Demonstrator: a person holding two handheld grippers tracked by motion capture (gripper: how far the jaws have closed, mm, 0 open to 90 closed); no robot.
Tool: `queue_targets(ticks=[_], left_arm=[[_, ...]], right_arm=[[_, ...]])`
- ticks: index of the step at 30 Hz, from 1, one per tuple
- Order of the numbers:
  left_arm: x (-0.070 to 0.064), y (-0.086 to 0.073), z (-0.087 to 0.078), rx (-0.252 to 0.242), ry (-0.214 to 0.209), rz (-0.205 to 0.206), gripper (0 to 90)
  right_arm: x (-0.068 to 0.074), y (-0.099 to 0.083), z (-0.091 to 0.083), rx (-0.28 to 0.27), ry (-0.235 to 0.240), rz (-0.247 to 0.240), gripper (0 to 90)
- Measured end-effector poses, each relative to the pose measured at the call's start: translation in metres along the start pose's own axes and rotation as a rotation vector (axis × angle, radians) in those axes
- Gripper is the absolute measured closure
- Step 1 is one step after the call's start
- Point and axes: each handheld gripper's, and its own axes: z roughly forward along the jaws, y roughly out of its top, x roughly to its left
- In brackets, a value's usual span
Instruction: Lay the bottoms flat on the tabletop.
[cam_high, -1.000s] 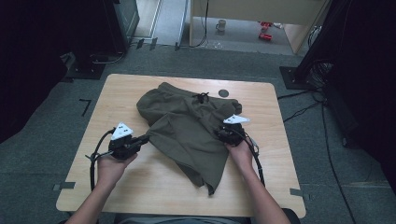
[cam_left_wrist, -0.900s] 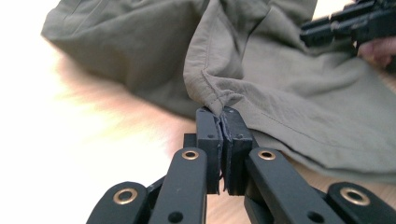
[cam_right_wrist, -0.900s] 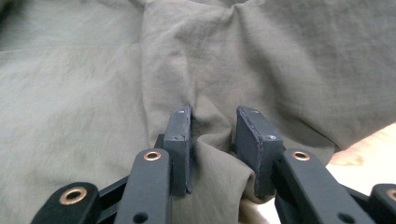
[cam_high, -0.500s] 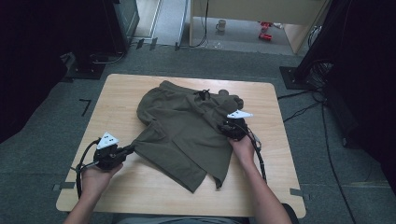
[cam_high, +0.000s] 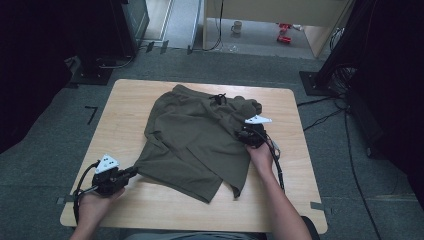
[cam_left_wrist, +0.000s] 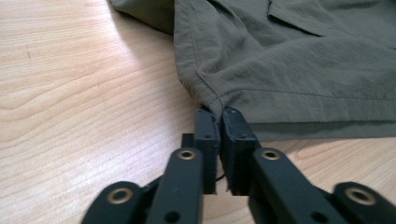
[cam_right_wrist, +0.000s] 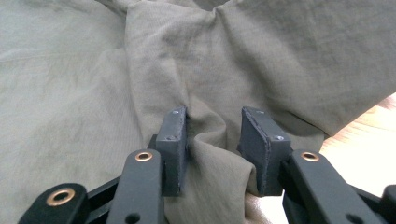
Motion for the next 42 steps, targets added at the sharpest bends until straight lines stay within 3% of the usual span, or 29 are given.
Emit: queue_targets(ticks=[4, 8, 14, 24, 27, 32, 37, 42], left_arm=[[-0.005, 0.002, -0.006, -0.026, -0.013, 0.01, 69.7], [0.0, 0.008, -0.004, -0.049, -0.028, -0.009, 65.5], [0.014, 0.028, 0.019, -0.055, -0.04, -0.016, 60.7], [0.032, 0.067, 0.066, -0.06, -0.041, 0.017, 56.4], [0.039, 0.077, 0.081, -0.055, -0.028, 0.03, 54.7], [0.051, 0.09, 0.099, -0.054, -0.026, 0.006, 51.3], [0.064, 0.1, 0.113, -0.058, -0.032, -0.029, 48.2], [0.068, 0.104, 0.126, -0.048, -0.03, -0.024, 46.3]], right_arm=[[0.0, 0.004, -0.008, -0.013, 0.005, 0.034, 58.4], [0.007, 0.009, -0.021, -0.032, 0.023, 0.04, 56.9], [0.029, 0.009, -0.029, -0.052, 0.054, 0.003, 55.4], [0.057, 0.01, -0.039, -0.061, 0.122, 0.001, 53.1], [0.07, 0.01, -0.037, -0.051, 0.148, -0.023, 53.8], [0.093, 0.008, -0.028, -0.009, 0.173, -0.067, 52.4], [0.109, 0.01, -0.021, -0.007, 0.173, -0.114, 50.4], [0.119, 0.012, -0.013, 0.001, 0.188, -0.11, 49.5]])
